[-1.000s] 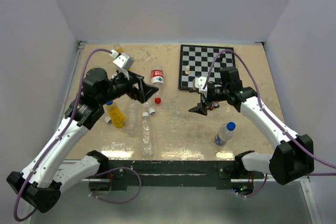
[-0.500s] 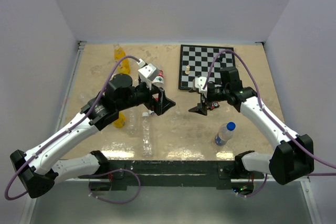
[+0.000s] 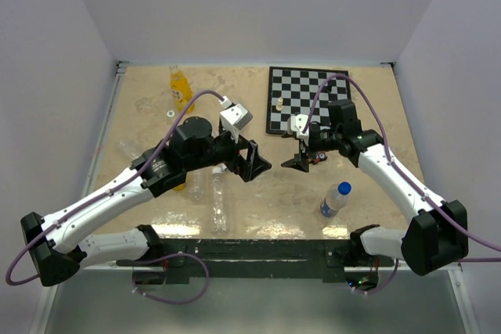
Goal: Unscrew the bottle caps
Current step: Pick up the plastic bottle from the corner of the board.
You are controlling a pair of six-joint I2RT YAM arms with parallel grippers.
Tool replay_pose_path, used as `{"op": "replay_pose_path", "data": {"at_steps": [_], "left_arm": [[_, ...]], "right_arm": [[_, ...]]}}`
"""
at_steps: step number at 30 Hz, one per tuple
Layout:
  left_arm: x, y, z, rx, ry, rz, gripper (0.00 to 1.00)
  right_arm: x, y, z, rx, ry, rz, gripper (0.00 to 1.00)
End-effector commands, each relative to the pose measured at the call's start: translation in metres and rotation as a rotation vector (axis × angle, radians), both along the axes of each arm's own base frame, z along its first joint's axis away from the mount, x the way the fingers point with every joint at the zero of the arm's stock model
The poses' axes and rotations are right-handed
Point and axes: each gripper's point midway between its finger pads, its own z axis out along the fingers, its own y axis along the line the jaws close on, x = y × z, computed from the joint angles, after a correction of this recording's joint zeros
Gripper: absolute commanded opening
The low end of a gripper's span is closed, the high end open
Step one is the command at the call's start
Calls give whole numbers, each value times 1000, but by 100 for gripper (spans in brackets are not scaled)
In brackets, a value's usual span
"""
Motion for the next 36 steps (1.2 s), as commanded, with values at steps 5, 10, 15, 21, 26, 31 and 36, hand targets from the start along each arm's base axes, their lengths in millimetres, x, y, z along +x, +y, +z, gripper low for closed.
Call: {"op": "replay_pose_path", "data": {"at_steps": [5,10,15,21,26,31,36], "left_arm": [[-9,-18,17,-60,-8,-27,100],[-18,-28,13,-60,5,-58,100],[-30,-40,8,-63,19,-92,100],[-43,-57,3,-72,31,-132,100],[-54,-82,-6,-92,36,-176,100],[-64,-108,-14,-89,46,-216,100],[-65,-112,-17,-84,48,-212,100]], "right_arm": [[10,1,15,13,-44,-11,90],[10,2,15,13,-44,-9,90],[10,1,15,14,-45,-9,90],[10,1,15,13,-45,-10,90],[10,1,14,10,-41,-12,90],[10,1,13,9,-40,-13,90],[15,1,16,17,-35,-47,90]]}}
